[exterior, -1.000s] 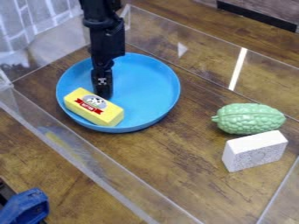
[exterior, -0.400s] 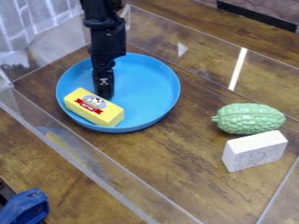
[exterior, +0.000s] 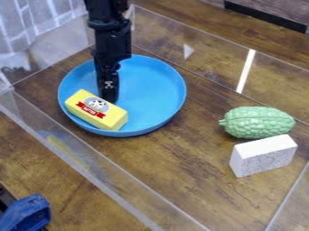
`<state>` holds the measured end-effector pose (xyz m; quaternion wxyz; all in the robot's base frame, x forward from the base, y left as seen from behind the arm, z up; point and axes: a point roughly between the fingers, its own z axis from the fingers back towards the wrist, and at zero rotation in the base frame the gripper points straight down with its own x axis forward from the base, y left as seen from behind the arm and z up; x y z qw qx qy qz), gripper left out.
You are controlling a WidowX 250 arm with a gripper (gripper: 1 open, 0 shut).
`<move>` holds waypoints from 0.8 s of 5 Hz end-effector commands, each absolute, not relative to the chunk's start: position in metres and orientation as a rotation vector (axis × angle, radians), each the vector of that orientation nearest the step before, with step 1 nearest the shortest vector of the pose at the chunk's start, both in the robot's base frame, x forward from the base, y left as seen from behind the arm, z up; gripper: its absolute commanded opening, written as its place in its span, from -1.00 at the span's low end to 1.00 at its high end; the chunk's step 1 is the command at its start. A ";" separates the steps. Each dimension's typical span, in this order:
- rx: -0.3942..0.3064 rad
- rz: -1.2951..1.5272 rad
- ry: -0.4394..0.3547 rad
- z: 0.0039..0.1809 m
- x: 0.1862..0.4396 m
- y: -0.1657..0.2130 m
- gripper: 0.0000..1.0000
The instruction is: Remove the yellow brick from inside the blue tray and put it on the table
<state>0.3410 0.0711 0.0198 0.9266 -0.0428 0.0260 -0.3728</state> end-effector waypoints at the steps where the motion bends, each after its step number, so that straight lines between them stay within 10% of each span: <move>1: -0.153 -0.793 0.145 0.002 0.323 0.046 1.00; 4: -0.158 -0.793 0.165 -0.001 0.326 0.039 1.00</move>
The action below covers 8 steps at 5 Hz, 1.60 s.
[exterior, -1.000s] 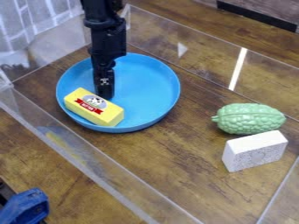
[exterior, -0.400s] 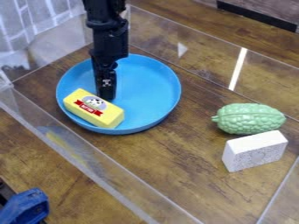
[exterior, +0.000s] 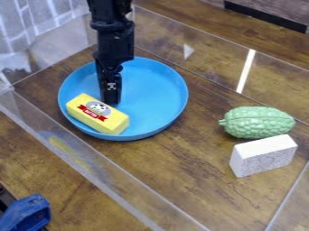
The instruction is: Remove the yellow brick from inside the blue tray and put it on the table
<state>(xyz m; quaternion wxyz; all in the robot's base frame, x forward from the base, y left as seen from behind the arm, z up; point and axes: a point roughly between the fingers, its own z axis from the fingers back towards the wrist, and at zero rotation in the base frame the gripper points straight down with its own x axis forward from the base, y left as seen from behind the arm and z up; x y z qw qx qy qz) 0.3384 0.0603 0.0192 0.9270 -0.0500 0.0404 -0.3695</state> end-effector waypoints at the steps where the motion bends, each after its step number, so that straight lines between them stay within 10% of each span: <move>1: -0.153 -0.788 0.172 -0.002 0.330 0.043 1.00; 8: -0.189 -0.823 0.147 0.003 0.333 0.038 1.00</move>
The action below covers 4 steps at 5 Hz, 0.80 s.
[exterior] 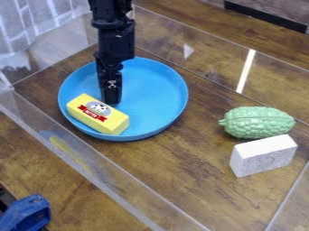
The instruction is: Remove the yellow brick from inside the blue tray and put it on the table
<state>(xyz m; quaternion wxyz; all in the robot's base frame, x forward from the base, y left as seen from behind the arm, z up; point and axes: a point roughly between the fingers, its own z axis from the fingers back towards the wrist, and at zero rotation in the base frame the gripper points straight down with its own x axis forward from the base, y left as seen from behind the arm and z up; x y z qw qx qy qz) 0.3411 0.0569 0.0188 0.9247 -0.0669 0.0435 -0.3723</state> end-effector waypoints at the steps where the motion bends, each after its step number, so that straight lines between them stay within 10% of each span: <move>1: -0.194 -0.829 0.144 0.003 0.333 0.037 1.00; 4: -0.204 -0.847 0.135 0.003 0.335 0.034 1.00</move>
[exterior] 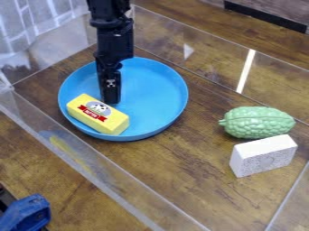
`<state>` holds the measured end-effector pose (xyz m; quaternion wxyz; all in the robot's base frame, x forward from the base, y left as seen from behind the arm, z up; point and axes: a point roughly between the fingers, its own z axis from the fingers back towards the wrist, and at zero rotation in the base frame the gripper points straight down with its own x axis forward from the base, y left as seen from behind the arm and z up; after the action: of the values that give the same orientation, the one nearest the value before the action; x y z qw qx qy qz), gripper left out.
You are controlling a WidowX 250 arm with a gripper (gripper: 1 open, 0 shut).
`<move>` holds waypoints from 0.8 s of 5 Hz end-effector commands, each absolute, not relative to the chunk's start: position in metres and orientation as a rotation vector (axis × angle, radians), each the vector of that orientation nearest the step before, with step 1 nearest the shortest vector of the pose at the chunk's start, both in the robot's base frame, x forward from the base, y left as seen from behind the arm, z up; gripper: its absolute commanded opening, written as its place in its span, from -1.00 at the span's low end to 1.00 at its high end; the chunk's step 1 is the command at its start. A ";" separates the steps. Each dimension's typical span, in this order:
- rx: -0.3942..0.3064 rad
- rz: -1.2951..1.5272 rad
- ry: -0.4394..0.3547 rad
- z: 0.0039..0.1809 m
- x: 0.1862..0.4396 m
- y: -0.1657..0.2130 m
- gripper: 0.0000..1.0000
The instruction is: Remove the yellow brick from inside the blue tray and put it on the table
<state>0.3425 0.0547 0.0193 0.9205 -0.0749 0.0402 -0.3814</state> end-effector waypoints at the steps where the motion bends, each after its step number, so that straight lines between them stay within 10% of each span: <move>1: -0.207 -0.853 0.133 0.002 0.336 0.033 1.00; 4: -0.212 -0.871 0.125 0.003 0.340 0.029 1.00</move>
<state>0.3443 0.0529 0.0189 0.9169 -0.0832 0.0394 -0.3884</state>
